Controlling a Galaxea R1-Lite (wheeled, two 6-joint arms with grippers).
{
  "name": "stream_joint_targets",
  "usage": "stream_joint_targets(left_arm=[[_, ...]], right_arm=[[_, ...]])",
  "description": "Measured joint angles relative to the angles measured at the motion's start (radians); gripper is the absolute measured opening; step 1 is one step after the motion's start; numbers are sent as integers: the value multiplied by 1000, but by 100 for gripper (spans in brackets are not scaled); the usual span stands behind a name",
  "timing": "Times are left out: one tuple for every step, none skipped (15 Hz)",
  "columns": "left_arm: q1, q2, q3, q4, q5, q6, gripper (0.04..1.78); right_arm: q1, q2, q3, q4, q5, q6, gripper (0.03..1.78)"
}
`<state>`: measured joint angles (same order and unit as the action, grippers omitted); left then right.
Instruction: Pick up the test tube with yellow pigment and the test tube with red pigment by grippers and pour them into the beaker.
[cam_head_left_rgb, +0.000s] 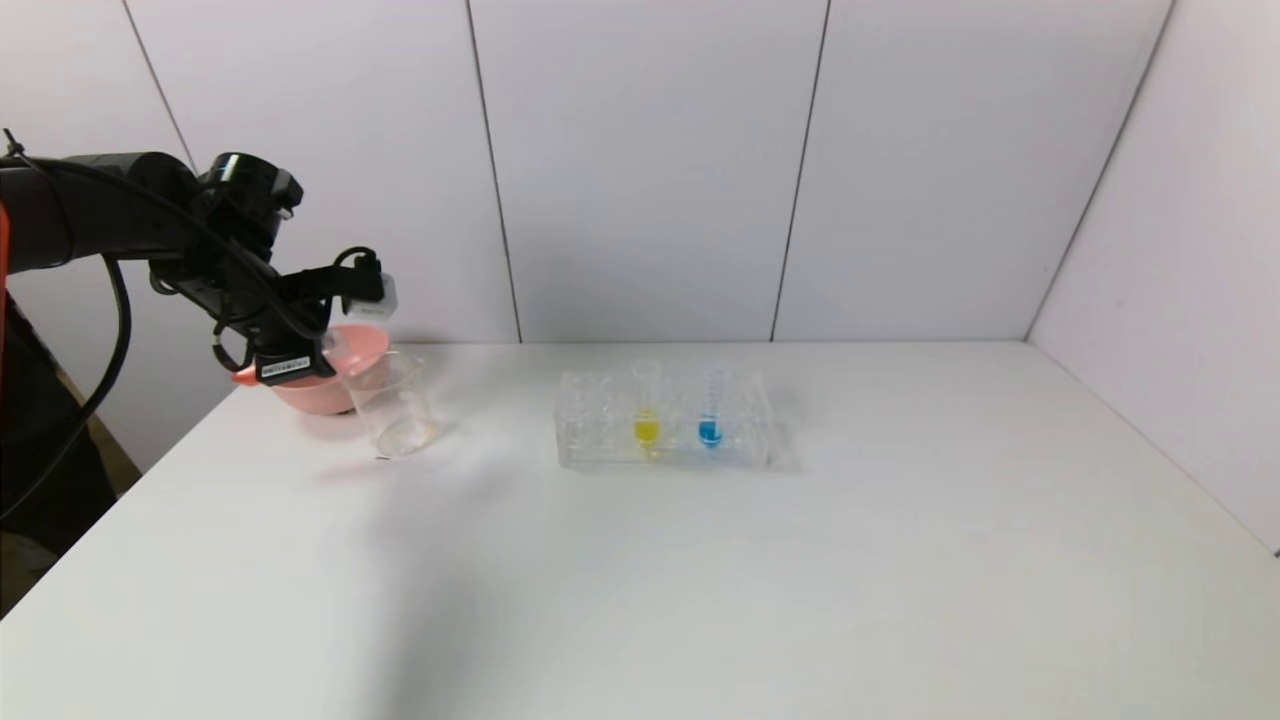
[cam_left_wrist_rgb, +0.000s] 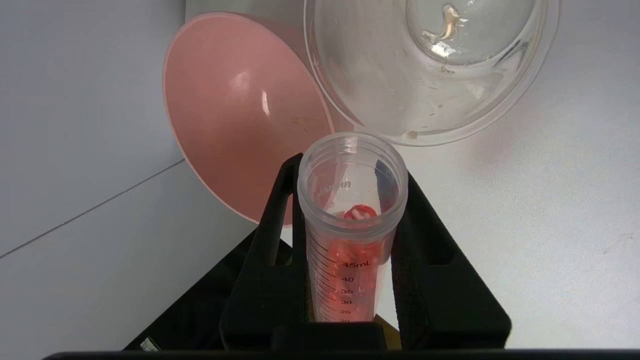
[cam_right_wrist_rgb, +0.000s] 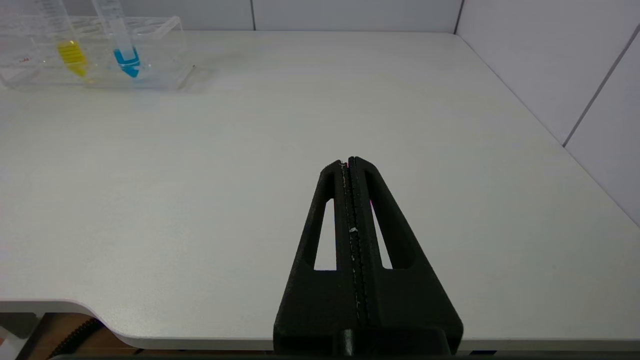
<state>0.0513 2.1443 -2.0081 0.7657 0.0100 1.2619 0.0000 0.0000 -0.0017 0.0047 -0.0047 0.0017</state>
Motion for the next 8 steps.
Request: stream_joint_targets(left_arm=[[0, 0, 0, 1, 0, -1, 47], [-2, 0, 0, 1, 1, -1, 47], [-5, -1, 0, 0, 3, -1, 47], [-9, -1, 0, -1, 12, -2, 47], [-11, -1, 0, -1, 27, -1, 47], [-15, 0, -1, -1, 34, -2, 47], [-19, 1, -7, 4, 35, -2, 47], [-22, 1, -9, 4, 36, -2, 47]], right_arm=[[0, 0, 0, 0, 0, 0, 11], [0, 0, 0, 0, 0, 0, 11], [0, 0, 0, 0, 0, 0, 11], [0, 0, 0, 0, 0, 0, 11], [0, 0, 0, 0, 0, 0, 11], [0, 0, 0, 0, 0, 0, 11], [0, 0, 0, 0, 0, 0, 11], [0, 0, 0, 0, 0, 0, 11]])
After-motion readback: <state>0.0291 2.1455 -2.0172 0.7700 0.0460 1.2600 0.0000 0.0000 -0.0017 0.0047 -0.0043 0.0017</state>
